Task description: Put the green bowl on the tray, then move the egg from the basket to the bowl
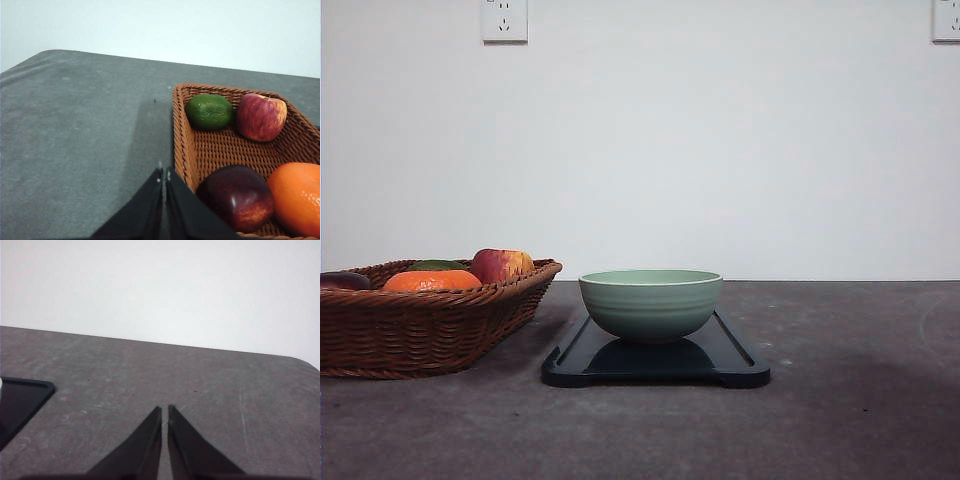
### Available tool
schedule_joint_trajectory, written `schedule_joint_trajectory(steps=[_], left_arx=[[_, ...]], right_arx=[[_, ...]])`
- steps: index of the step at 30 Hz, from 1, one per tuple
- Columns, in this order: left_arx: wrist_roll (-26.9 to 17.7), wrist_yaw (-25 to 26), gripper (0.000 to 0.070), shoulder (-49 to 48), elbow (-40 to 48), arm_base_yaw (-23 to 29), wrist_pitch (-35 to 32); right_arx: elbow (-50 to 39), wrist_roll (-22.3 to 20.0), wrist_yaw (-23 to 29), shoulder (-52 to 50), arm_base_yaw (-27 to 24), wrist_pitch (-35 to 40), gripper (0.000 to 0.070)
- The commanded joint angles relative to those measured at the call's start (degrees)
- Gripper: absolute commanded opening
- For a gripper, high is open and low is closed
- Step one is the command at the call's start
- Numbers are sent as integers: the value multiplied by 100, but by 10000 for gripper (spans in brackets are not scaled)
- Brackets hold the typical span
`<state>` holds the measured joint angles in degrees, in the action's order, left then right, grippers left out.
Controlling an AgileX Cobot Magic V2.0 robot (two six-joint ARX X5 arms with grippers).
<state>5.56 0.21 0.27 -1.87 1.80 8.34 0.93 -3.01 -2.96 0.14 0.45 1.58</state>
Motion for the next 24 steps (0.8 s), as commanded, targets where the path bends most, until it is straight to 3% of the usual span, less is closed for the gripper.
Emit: schedule_joint_trajectory(steps=[1,24], left_arx=[[-37,22,0,-9,111,0,-61],[-37,22,0,-9,111,0,-59]], right_arx=[[-24,-2,2,7,2,57,15],[-24,-2,2,7,2,57,15]])
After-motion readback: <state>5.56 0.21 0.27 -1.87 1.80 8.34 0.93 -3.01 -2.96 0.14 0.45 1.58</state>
